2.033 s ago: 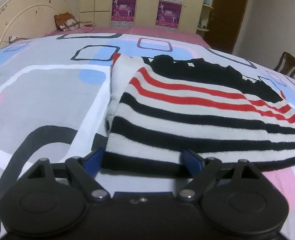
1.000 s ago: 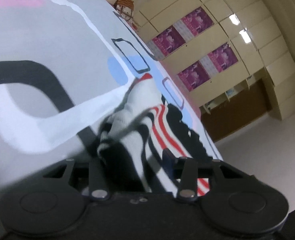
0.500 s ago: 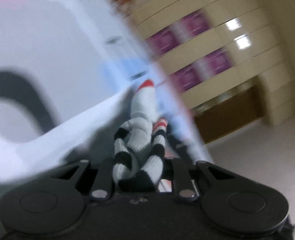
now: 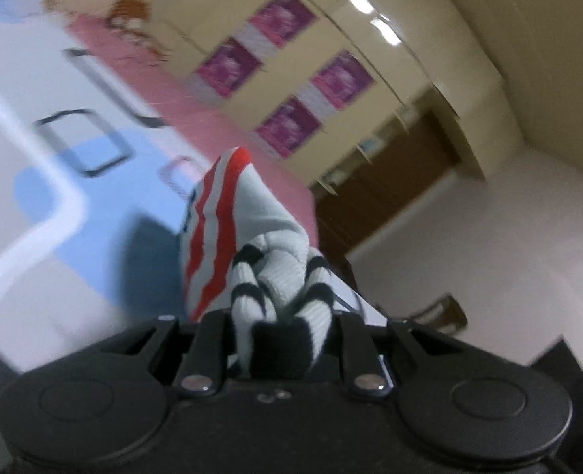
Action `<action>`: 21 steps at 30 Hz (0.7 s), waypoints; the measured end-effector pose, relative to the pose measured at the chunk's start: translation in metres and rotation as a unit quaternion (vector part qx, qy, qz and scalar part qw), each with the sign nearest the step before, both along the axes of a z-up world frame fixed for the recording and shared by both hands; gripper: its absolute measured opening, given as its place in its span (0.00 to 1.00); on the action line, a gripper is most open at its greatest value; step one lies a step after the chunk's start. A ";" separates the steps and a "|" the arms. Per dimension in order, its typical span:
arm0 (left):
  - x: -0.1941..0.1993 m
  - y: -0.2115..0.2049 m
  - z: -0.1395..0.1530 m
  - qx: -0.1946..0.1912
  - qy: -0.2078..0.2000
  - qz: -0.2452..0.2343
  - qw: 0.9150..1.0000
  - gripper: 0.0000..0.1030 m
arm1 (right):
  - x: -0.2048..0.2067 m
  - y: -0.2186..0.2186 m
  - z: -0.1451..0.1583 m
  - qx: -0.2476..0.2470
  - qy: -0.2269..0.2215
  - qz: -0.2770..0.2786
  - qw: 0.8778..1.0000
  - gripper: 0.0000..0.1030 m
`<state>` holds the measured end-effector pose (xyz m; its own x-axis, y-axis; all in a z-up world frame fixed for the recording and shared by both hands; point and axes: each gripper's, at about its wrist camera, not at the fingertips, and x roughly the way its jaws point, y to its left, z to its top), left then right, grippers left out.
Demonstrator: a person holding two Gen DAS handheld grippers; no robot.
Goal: Fold small clothes
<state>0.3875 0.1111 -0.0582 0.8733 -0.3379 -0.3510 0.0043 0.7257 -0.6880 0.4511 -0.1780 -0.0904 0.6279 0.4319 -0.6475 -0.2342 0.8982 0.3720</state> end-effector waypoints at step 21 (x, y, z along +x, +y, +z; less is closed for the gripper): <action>0.021 -0.241 -0.006 0.162 0.116 -0.245 0.949 0.64 | -0.019 -0.231 0.039 0.149 0.004 -0.079 0.986 0.78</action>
